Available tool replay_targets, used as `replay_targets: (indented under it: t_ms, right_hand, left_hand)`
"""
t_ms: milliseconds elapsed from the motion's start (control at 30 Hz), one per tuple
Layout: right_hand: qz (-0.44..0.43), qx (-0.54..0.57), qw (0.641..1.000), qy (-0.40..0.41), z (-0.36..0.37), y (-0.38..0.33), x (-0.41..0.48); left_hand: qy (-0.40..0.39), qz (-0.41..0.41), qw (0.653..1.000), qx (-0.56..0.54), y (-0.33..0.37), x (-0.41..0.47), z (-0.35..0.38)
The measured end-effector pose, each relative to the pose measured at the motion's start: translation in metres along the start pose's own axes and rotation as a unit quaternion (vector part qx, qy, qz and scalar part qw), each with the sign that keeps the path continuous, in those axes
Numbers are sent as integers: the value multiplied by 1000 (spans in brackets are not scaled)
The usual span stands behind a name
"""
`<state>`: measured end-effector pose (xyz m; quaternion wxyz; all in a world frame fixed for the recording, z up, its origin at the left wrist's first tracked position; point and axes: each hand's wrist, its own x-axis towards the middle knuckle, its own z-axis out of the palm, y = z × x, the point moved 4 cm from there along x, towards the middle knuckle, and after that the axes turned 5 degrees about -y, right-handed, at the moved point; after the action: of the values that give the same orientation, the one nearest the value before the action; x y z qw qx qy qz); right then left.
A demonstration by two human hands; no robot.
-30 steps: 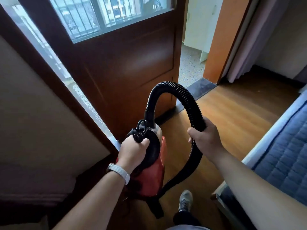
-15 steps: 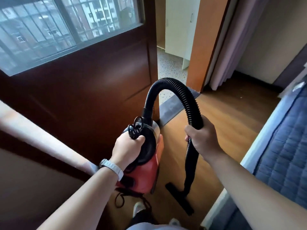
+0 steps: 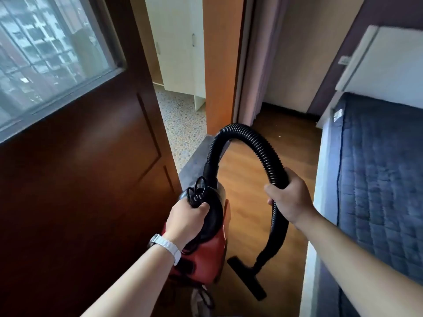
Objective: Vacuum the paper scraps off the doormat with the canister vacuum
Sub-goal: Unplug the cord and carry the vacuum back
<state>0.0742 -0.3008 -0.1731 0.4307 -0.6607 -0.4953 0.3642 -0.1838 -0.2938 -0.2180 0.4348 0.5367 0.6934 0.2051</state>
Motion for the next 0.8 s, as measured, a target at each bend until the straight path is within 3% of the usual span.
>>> replay_targets:
  t_ms: [233,633,800]
  right_hand:
    - [48,16,996,80,0,-5,58]
    - [51,47,991,113,-25,18,189]
    - [69,64,989,118,-61,32,261]
  left_hand:
    - [-58,70,993,81,55,86,-2]
    - [-102,111,986,65,137,222,41]
    - [-91,88,989,78,189,277,77]
